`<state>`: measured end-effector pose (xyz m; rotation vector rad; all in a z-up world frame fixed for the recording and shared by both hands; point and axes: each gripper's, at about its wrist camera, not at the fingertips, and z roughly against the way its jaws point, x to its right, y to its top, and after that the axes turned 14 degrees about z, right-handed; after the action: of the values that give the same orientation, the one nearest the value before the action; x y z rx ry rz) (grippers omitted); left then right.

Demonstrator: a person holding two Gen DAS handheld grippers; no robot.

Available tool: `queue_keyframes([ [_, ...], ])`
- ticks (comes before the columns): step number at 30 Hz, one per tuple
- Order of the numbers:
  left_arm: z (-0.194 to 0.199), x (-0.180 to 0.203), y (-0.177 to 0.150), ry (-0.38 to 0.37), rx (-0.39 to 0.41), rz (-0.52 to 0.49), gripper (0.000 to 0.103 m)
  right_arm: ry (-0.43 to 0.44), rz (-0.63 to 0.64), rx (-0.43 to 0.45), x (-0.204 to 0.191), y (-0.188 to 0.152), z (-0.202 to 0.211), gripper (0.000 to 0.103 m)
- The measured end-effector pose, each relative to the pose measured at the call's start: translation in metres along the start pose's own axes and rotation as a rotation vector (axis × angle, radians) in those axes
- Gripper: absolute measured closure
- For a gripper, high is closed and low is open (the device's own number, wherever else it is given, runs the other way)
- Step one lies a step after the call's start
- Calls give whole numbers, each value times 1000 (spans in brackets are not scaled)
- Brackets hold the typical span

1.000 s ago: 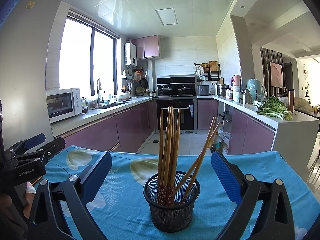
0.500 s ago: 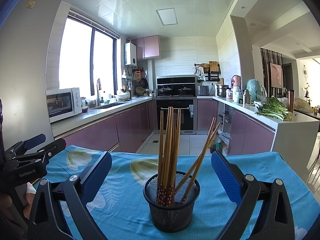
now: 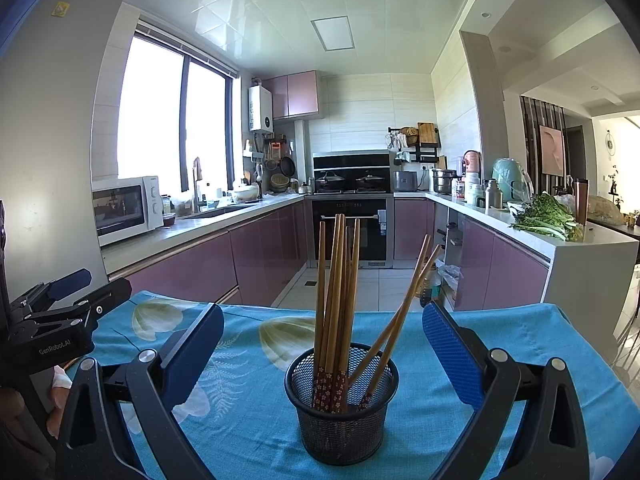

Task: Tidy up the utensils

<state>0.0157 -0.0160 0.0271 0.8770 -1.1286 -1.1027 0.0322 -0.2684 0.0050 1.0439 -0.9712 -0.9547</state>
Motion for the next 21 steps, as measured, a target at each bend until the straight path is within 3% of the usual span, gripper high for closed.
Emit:
queue_keyframes([
  [21, 0, 0, 0, 4, 3, 1, 6, -3, -1, 3, 0, 2, 1, 7],
])
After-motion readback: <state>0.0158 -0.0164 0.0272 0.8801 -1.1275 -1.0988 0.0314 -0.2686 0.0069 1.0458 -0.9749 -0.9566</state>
